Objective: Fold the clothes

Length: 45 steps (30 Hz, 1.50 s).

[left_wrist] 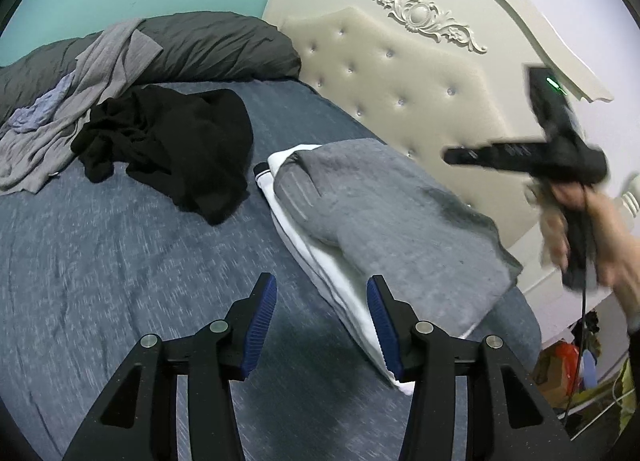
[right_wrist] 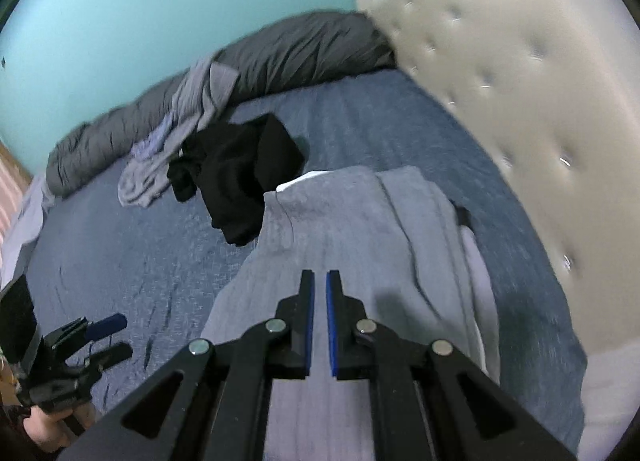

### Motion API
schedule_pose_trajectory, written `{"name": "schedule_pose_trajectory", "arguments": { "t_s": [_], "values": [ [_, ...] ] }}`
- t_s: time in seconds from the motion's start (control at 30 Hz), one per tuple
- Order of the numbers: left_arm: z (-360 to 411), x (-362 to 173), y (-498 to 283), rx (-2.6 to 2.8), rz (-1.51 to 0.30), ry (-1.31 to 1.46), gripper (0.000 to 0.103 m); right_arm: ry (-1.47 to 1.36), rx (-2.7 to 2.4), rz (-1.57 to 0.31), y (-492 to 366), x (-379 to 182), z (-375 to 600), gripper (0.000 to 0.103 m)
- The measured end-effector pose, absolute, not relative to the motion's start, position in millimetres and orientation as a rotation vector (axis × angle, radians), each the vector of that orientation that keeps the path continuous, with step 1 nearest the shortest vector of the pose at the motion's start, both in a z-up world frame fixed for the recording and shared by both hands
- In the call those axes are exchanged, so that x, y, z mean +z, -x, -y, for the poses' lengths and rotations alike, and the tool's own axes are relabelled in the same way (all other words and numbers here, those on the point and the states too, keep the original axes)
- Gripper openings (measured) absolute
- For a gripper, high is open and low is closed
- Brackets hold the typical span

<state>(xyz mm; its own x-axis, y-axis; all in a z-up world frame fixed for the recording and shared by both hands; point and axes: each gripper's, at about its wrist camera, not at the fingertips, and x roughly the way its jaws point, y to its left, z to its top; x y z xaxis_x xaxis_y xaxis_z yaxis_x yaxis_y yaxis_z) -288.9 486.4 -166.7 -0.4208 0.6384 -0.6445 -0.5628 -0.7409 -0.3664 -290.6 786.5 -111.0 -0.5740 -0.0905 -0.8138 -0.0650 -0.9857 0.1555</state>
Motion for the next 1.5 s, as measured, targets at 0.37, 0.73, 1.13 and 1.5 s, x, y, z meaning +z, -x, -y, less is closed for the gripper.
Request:
{"name": "schedule_pose_trajectory", "arguments": {
  "t_s": [0.37,0.73,1.13,1.5],
  "values": [
    [-467,-193,312,2.157,0.086,1.026,0.051,-1.788,-2.672,0.175,408,-175,-796,0.005],
    [-459,-213,308,2.136,0.06,1.055,0.051,-1.931,-2.755,0.263,432,-207,-835,0.001],
    [-472,-177,280,2.118,0.062,1.012,0.051,-1.652,-2.749,0.284,322,-138,-814,0.002],
    [-486,-136,235,2.087,0.027,0.974,0.051,-1.511,-2.835,0.349,189,-159,-803,0.002]
  ]
}}
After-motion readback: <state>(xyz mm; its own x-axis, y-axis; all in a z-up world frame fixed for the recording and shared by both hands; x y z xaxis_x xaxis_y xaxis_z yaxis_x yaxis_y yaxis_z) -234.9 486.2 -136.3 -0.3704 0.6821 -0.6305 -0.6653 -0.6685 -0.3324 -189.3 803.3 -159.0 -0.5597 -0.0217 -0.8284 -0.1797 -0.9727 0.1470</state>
